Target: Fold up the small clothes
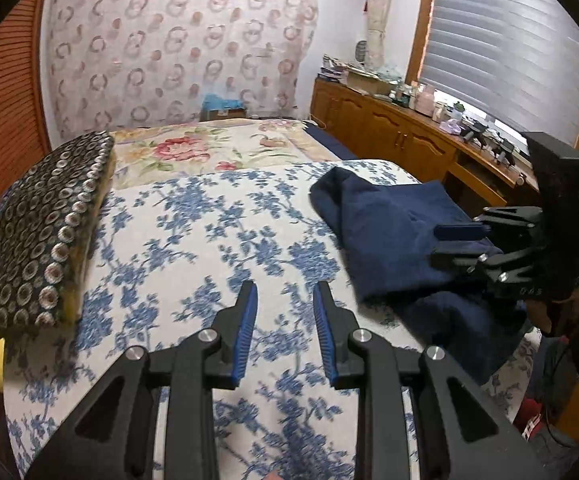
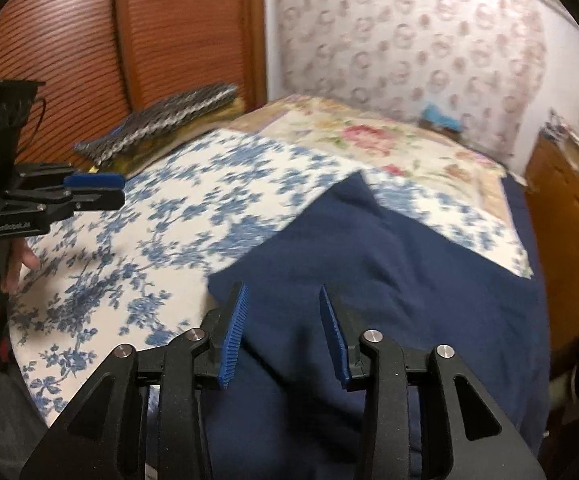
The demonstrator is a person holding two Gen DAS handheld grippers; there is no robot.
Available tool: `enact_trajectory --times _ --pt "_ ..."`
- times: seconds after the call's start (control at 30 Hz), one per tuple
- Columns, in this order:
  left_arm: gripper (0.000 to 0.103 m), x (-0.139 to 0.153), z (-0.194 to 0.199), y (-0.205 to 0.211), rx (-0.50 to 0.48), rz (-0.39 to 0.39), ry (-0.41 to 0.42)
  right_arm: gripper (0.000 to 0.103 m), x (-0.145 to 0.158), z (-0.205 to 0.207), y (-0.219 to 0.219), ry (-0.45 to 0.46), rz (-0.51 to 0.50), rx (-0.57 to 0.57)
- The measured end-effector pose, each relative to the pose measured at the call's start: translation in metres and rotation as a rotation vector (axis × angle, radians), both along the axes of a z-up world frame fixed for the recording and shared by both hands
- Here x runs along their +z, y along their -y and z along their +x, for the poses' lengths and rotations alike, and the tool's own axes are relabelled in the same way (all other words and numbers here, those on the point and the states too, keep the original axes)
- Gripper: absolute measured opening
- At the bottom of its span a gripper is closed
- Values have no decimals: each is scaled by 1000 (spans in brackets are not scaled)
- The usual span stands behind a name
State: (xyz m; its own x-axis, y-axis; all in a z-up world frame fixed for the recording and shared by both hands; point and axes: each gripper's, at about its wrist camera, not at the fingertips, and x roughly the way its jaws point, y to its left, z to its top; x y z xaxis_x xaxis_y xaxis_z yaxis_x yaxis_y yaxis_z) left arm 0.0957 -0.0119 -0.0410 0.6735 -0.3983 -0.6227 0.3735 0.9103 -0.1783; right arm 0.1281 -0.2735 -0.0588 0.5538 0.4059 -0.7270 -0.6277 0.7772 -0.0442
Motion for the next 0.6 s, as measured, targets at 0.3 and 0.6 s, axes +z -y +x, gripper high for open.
enact_trajectory --times 0.3,0.6 --pt "26 -1 -7 -16 28 -11 7 46 -30 13 -48 -89 -111 110" --pt "27 -2 -12 -16 20 -13 5 49 -45 19 -58 -65 -194 99"
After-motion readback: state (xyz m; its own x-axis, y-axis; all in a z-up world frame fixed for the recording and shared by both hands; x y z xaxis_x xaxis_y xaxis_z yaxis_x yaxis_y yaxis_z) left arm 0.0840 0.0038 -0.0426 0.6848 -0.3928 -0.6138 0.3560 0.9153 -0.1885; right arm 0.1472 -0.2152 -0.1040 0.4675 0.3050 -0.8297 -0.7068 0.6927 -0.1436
